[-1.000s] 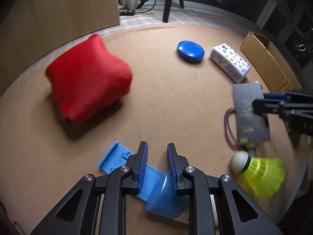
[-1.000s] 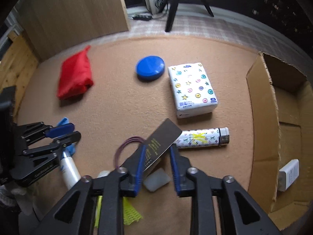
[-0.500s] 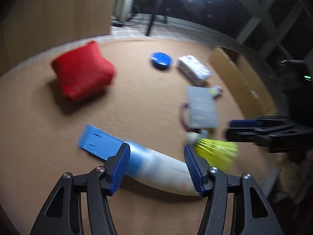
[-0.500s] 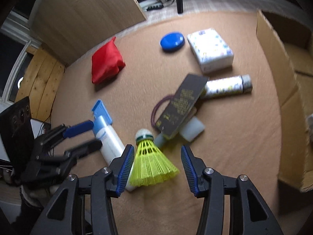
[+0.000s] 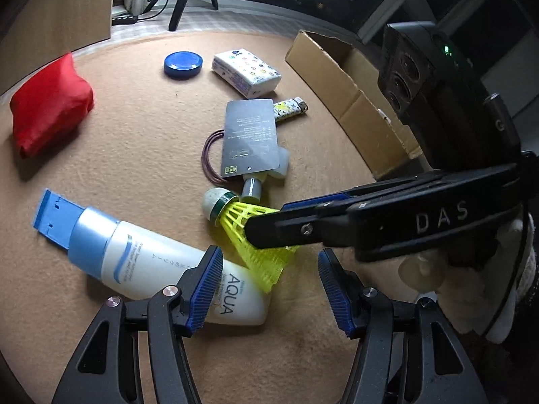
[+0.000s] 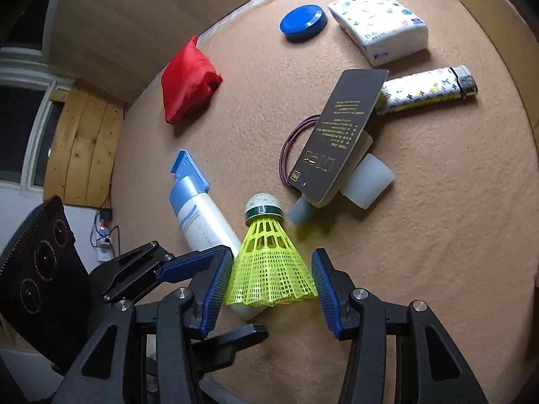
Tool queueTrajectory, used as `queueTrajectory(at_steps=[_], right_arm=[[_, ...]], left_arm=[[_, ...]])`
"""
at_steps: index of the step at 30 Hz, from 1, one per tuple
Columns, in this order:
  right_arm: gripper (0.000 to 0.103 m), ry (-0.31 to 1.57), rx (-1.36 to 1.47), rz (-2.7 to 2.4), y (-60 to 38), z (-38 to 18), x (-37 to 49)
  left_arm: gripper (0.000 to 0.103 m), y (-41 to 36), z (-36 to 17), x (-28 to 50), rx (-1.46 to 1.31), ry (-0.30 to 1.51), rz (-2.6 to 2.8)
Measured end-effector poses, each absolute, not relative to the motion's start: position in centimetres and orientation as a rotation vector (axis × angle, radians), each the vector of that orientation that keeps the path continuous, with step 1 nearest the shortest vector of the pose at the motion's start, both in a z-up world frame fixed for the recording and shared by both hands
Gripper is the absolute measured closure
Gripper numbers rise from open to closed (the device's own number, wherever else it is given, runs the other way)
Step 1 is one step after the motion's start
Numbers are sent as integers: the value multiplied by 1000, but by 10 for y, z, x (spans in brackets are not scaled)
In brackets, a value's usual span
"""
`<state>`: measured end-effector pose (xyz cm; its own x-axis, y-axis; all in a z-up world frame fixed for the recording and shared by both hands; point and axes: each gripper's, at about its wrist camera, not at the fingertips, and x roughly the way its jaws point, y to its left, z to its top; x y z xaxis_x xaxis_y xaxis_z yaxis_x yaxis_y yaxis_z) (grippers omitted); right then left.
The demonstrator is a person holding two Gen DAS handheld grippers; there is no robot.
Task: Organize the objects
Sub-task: 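Close the right gripper on the yellow shuttlecock, then carry the shuttlecock into the cardboard box and open the right gripper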
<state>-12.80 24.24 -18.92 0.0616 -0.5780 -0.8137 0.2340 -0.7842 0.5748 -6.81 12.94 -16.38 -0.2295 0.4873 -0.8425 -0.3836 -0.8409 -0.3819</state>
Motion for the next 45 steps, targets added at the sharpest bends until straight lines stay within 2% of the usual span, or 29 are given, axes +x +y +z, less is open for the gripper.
queueTrajectory(at_steps=[14,26,45], right_arm=[[67,-345,1725,-1786,242,-179,-116],[67,-364,1619,-1893,269,-134,-113],[67,-517,1571,-2134,402,-105,-131]], left_arm=[[42,134,-165,-71,-1495,-200,2080],[42,158,-117,-72,-1361,-144,2118],[42,301,-92,-112,-1223,-27,1990]])
